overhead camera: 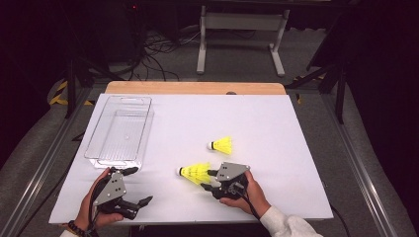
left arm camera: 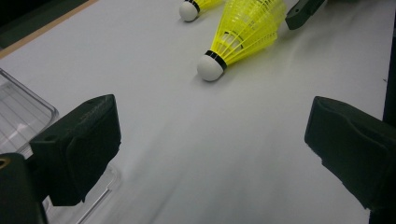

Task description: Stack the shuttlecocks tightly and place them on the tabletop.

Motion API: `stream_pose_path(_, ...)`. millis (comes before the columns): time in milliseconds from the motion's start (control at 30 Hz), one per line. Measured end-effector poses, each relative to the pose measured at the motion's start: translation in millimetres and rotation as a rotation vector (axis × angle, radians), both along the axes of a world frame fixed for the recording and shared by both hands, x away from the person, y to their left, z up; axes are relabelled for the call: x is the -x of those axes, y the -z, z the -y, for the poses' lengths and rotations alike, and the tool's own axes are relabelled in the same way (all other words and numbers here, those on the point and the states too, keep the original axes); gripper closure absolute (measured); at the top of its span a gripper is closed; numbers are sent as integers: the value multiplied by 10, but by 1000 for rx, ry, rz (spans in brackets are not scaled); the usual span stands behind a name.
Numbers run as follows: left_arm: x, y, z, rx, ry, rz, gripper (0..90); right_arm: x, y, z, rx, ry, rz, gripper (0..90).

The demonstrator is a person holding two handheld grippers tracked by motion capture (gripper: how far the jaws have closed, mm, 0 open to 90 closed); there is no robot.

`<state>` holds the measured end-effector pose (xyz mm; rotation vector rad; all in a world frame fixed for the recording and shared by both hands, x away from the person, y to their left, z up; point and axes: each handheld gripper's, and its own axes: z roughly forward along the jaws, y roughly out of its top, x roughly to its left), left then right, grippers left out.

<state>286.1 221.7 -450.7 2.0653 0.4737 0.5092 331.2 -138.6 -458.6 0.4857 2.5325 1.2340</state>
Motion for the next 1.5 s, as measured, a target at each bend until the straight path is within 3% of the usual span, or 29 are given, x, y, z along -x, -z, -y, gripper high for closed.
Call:
stream_pose_path(367,8,-9,1,7,2,4,43,43,-52,84,-22,8,28,421)
stream_pose_path(733,-13,-6,6,1,2,2,43,69,-71,108,3,16,44,289)
stream_pose_path(1033,-13,0,4,-1,4,-1,43,119,-123,164,-13,35,66,210)
stream_pose_path(1500,-12,4,9,-4,6,-2,42,146,-170,265,-1,61,99,146)
